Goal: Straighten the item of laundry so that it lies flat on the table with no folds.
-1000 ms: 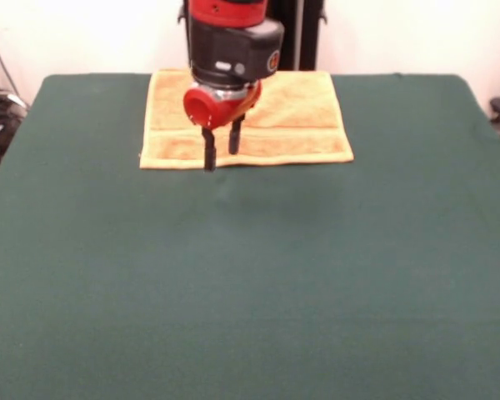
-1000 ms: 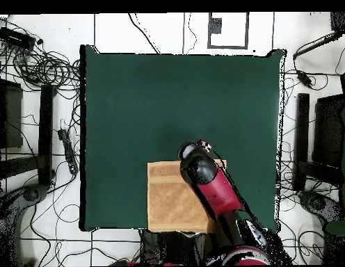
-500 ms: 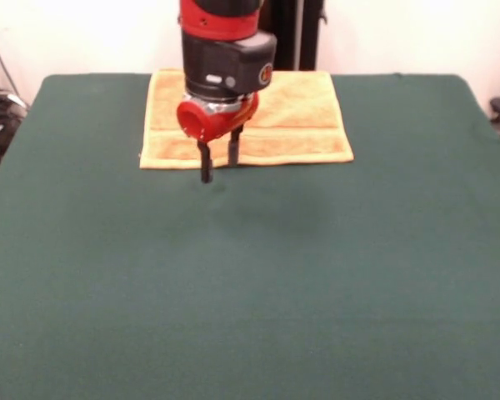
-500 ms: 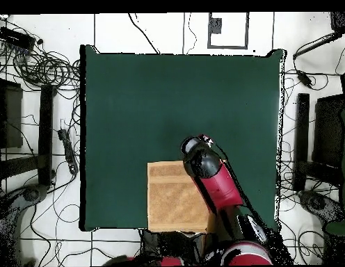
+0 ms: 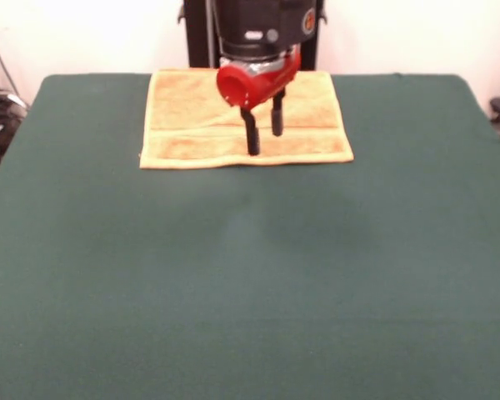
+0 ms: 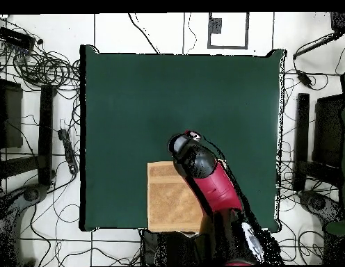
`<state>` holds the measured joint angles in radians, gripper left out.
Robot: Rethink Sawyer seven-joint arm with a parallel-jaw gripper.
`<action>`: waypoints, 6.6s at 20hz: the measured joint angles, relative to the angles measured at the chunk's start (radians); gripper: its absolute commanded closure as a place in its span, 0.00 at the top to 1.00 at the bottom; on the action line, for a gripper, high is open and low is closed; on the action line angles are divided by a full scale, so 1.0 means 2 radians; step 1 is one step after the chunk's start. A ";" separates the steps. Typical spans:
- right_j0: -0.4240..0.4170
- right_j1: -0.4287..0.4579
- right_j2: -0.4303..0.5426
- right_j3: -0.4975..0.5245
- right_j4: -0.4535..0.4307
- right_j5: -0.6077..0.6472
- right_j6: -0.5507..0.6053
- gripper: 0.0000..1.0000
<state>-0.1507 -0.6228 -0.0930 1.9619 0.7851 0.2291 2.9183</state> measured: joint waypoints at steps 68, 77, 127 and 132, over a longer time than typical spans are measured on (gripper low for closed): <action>-0.036 0.094 0.006 -0.023 -0.292 -0.115 0.000 0.00; -0.037 0.093 0.005 -0.021 -0.299 -0.114 0.000 0.00; -0.160 0.087 0.105 -0.033 -0.405 -0.054 0.000 0.00; -0.127 0.092 0.075 -0.054 -0.364 -0.016 0.000 0.00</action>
<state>-0.4044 -0.4386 0.0572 1.8549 0.0578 0.1965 2.9183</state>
